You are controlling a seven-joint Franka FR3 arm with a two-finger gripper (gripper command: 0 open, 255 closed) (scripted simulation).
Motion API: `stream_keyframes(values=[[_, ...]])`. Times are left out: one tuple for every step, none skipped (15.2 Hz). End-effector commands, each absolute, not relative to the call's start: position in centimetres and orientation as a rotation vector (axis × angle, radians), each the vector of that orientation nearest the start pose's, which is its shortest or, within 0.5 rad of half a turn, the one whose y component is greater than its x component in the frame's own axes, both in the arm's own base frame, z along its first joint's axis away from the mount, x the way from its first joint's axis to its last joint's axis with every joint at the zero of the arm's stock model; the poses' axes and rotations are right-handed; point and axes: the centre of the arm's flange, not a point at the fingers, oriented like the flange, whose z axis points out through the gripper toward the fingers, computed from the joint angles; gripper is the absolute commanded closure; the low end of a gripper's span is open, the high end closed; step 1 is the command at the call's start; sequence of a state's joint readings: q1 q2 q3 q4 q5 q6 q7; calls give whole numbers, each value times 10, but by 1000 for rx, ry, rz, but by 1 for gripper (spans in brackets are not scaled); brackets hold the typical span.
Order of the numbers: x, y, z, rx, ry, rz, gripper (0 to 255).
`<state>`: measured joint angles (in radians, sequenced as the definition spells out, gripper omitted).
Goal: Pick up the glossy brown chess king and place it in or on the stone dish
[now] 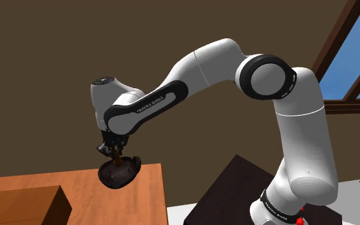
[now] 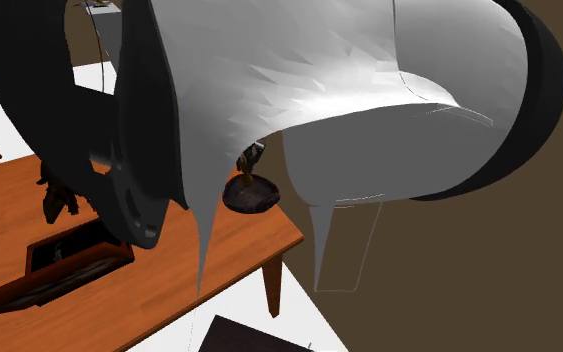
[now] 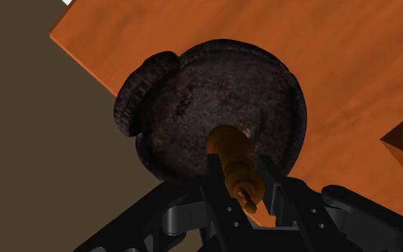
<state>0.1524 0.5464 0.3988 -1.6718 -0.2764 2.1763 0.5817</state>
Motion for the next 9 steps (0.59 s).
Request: stream_keyframes(values=[[597,319,306,-3155,-117,-33,255],[597,319,306,-3155,-117,-33,255],[597,319,306,-3155,-117,-33,255],[597,319,306,-3155,-117,-33,255],[597,319,306,-3155,-117,-33,255],[597,319,306,-3155,-117,-33,0],[597,319,306,-3155,-117,-33,0],[597,319,306,-3155,-117,-33,0],[597,319,306,-3155,-117,-33,0]])
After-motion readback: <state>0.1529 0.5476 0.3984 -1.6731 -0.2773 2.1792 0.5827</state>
